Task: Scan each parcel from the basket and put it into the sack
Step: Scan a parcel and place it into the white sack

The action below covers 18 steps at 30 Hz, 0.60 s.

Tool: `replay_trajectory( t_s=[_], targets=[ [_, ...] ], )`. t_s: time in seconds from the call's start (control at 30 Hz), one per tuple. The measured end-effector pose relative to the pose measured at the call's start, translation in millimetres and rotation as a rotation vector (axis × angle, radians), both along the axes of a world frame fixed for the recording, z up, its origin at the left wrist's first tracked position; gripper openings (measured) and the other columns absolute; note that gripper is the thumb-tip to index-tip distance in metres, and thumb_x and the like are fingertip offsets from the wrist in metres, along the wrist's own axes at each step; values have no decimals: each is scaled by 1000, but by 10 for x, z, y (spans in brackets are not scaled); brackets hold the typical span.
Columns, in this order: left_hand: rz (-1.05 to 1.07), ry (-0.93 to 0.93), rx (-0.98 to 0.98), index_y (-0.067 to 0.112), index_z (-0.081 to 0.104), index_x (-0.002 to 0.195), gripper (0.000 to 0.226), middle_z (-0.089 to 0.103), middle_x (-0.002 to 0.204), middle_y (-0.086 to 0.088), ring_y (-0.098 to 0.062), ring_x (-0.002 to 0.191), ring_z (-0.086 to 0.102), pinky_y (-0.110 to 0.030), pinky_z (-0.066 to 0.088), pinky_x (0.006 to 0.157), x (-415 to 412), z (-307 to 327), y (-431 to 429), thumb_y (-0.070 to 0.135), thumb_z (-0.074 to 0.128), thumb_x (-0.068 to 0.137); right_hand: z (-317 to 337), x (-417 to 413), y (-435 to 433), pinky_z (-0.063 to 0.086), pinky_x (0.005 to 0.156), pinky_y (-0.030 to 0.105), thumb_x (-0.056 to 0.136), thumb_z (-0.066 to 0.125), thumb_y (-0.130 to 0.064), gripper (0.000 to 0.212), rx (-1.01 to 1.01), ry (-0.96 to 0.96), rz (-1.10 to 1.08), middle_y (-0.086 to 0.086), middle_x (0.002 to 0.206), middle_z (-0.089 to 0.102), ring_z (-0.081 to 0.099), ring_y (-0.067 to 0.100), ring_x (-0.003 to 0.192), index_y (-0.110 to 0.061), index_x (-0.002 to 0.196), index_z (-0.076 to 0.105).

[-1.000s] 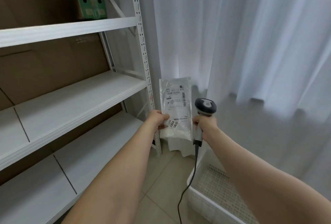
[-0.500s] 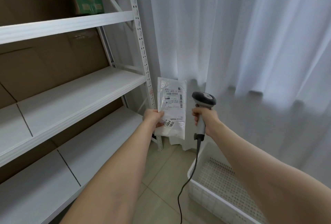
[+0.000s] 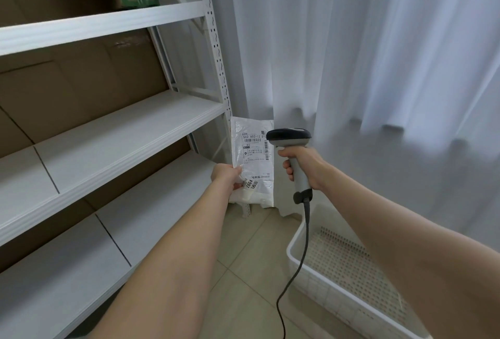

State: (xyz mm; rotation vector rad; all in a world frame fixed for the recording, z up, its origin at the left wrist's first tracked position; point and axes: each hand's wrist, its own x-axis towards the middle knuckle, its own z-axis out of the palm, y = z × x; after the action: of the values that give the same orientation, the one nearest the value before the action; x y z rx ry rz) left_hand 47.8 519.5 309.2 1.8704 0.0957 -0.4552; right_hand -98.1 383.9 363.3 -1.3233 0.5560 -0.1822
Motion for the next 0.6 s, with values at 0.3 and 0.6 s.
replay_trajectory(
  t_s=[0.3, 0.6],
  targets=[
    [18, 11, 45, 3, 65, 105, 21, 65, 99, -16, -30, 86, 68, -44, 59, 78, 53, 24, 74, 10, 69, 86, 27, 54, 79, 43, 49, 25, 88, 59, -8, 12, 28, 39, 28, 4, 62, 52, 47, 13, 50, -7, 100, 58],
    [28, 6, 72, 2, 63, 101, 21, 65, 96, -17, -30, 83, 69, -45, 59, 77, 75, -3, 73, 12, 70, 85, 105, 46, 121, 42, 48, 24, 88, 56, -7, 9, 50, 55, 40, 4, 61, 51, 45, 13, 49, -8, 97, 56]
  ],
)
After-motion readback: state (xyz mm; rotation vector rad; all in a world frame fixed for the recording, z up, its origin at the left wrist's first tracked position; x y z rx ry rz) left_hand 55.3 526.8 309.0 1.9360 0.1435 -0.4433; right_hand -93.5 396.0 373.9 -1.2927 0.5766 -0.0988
